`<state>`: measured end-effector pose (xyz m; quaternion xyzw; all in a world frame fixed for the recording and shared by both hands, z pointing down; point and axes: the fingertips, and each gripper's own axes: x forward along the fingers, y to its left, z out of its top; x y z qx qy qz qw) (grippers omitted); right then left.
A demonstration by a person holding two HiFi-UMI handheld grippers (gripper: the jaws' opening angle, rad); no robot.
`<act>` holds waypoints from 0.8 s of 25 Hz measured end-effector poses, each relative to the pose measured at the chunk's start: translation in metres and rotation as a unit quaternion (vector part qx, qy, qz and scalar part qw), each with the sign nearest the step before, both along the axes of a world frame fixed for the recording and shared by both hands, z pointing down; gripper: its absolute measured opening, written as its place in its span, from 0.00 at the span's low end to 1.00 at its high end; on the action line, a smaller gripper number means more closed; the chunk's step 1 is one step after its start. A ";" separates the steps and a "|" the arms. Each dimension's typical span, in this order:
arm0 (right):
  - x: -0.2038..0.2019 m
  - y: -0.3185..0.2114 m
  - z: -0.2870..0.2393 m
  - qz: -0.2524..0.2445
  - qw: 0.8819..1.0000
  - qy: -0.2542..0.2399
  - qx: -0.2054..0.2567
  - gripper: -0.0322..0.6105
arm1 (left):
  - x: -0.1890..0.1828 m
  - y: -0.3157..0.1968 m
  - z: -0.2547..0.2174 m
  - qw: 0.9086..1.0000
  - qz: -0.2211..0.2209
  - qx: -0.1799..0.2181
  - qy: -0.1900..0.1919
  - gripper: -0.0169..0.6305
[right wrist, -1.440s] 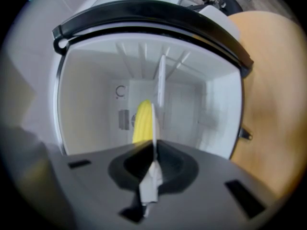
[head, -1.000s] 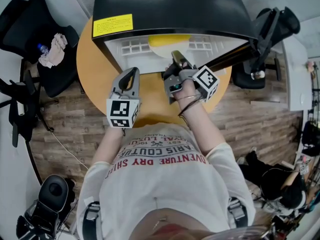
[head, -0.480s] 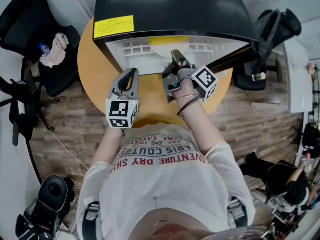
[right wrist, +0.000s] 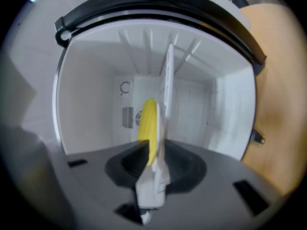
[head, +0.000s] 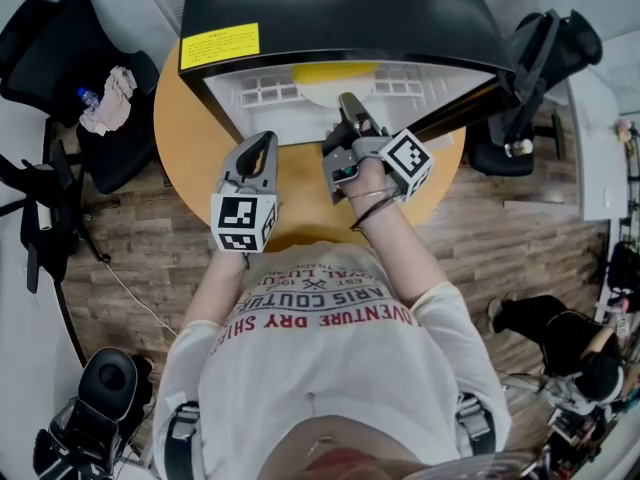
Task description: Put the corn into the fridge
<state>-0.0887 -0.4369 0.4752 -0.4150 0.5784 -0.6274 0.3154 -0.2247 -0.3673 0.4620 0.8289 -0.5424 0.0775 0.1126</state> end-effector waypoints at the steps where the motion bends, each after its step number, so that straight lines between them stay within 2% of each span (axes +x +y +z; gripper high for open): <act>1: 0.001 0.002 -0.001 0.001 1.000 0.004 0.004 0.21 | 0.000 0.000 -0.001 1.000 -0.001 0.001 0.000 0.07; 7: -0.001 0.026 -0.003 -0.022 0.999 0.002 0.027 0.20 | 0.011 0.005 -0.005 1.000 -0.005 0.004 0.000 0.07; 10: -0.001 0.041 0.002 -0.038 0.999 -0.002 0.032 0.13 | 0.018 0.010 -0.009 1.000 -0.007 0.003 0.002 0.07; 15: 0.009 0.063 0.011 -0.060 0.997 0.004 0.037 0.10 | 0.029 0.023 -0.012 1.000 -0.017 0.007 0.000 0.07; 18: 0.014 0.074 0.008 -0.088 0.993 0.038 0.074 0.10 | 0.035 0.030 -0.011 1.000 -0.023 0.006 0.001 0.07; 20: 0.020 0.081 0.010 -0.110 0.985 0.093 0.099 0.10 | 0.039 0.034 -0.010 1.000 -0.028 0.005 0.003 0.07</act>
